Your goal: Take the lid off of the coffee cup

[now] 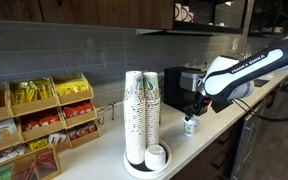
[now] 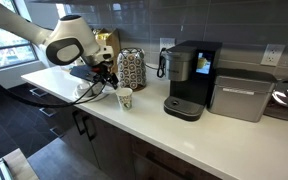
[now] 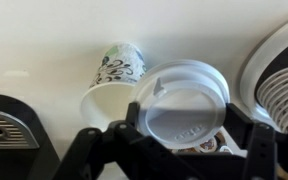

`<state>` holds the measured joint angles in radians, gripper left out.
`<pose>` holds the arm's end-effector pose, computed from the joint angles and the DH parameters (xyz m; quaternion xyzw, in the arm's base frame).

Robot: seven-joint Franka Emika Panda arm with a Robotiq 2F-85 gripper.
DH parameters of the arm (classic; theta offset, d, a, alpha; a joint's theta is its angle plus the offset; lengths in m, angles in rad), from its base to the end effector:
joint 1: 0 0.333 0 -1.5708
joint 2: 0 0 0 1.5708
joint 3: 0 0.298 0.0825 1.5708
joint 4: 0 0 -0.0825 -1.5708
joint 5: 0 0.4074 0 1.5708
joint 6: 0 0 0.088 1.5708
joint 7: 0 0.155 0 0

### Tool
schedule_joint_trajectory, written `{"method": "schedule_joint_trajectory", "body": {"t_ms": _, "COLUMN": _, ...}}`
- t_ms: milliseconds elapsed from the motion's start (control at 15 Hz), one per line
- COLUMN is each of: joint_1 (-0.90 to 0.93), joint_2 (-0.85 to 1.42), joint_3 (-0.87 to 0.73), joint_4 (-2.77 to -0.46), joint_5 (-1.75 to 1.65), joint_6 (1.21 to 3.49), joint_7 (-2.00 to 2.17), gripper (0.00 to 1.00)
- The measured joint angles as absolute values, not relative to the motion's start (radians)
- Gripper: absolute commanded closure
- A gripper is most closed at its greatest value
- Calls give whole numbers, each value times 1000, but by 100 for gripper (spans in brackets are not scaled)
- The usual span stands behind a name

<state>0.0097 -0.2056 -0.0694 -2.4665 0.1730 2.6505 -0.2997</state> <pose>0.5259 -0.0315 0.3356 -0.9782 -0.0499 -0.2000 0.0264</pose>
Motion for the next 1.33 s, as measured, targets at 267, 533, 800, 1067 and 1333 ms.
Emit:
{"method": "schedule_joint_trajectory", "body": {"t_ms": 267, "joint_1": 37, "joint_2": -243, "joint_3": -59, "joint_4": -2486, "joint_5": 155, "joint_6": 2604, "joint_7": -326, "gripper": 15}}
{"method": "schedule_joint_trajectory", "body": {"t_ms": 533, "joint_1": 68, "joint_2": -271, "joint_3": -49, "joint_4": -2505, "joint_5": 144, "joint_6": 2566, "joint_7": -353, "gripper": 16}}
{"method": "schedule_joint_trajectory", "body": {"t_ms": 800, "joint_1": 107, "joint_2": -296, "joint_3": -37, "joint_4": -2522, "joint_5": 143, "joint_6": 2528, "joint_7": -383, "gripper": 14}}
{"method": "schedule_joint_trajectory", "body": {"t_ms": 1067, "joint_1": 148, "joint_2": -312, "joint_3": -22, "joint_4": -2524, "joint_5": 143, "joint_6": 2493, "joint_7": -412, "gripper": 16}}
{"method": "schedule_joint_trajectory", "body": {"t_ms": 1333, "joint_1": 184, "joint_2": -316, "joint_3": -2, "joint_4": -2524, "joint_5": 143, "joint_6": 2467, "joint_7": -438, "gripper": 16}}
